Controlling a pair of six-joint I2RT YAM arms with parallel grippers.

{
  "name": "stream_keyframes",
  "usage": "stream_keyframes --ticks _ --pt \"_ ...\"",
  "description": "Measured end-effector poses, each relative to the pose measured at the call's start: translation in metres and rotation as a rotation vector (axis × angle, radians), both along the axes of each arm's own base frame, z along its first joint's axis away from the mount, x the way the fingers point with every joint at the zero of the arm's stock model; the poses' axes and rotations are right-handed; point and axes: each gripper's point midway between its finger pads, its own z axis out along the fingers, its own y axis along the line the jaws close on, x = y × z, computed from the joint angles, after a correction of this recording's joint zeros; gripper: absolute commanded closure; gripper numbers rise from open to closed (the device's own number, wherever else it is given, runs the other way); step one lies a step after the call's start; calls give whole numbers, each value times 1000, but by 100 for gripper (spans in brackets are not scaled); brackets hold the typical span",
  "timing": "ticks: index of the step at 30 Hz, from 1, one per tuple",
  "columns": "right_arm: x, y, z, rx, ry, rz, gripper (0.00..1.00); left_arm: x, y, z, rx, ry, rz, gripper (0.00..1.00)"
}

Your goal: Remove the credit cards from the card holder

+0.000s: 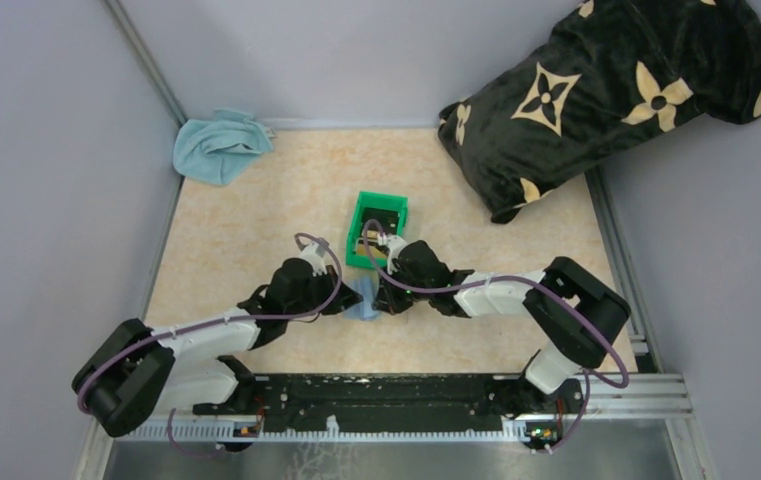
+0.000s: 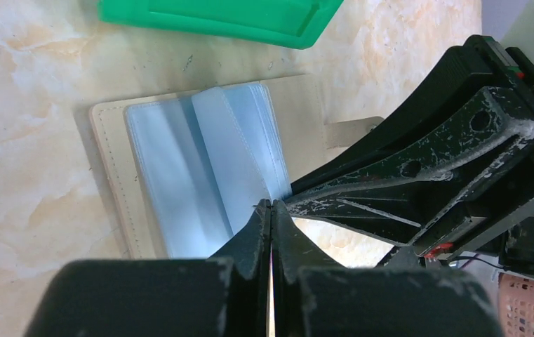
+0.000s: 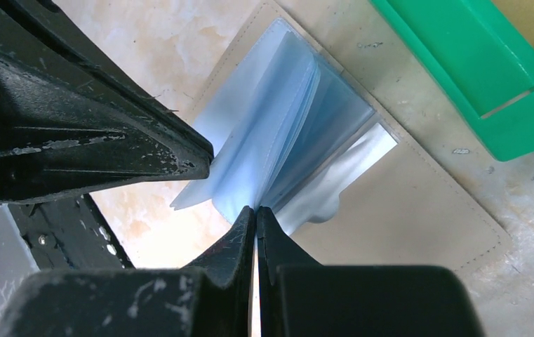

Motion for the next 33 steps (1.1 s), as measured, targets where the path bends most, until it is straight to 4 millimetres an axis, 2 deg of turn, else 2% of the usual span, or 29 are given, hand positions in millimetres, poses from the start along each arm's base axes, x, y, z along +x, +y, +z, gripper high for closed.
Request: stream_keyframes --ticks 5,6,8,10,12,14,15,17,22,29,33 --pt "4 -4 2 -6 -10 -23 100 0 2 7 -3 -23 -3 100" --pt "5 -6 6 -2 -17 -30 99 0 2 11 -6 -34 -2 97" --pt "6 -9 12 7 -34 -41 82 1 5 17 -4 -58 5 74" --pt "7 -12 19 16 -52 -55 58 3 8 23 3 -84 13 45" --pt "10 -14 25 27 -66 -72 41 5 11 27 20 -109 20 29" --pt "12 -16 30 29 -83 -86 28 7 15 29 35 -120 30 11" --pt "14 -18 32 27 -98 -98 25 7 16 29 43 -126 33 3" --pt "18 -21 36 26 -120 -123 19 7 20 31 57 -137 39 0" --pt "31 -44 51 17 -185 -210 17 10 28 41 65 -167 76 0" --pt "67 -98 72 23 -264 -396 17 16 34 59 81 -215 105 0" --pt "77 -116 73 -4 -277 -440 18 18 38 62 96 -226 118 0"
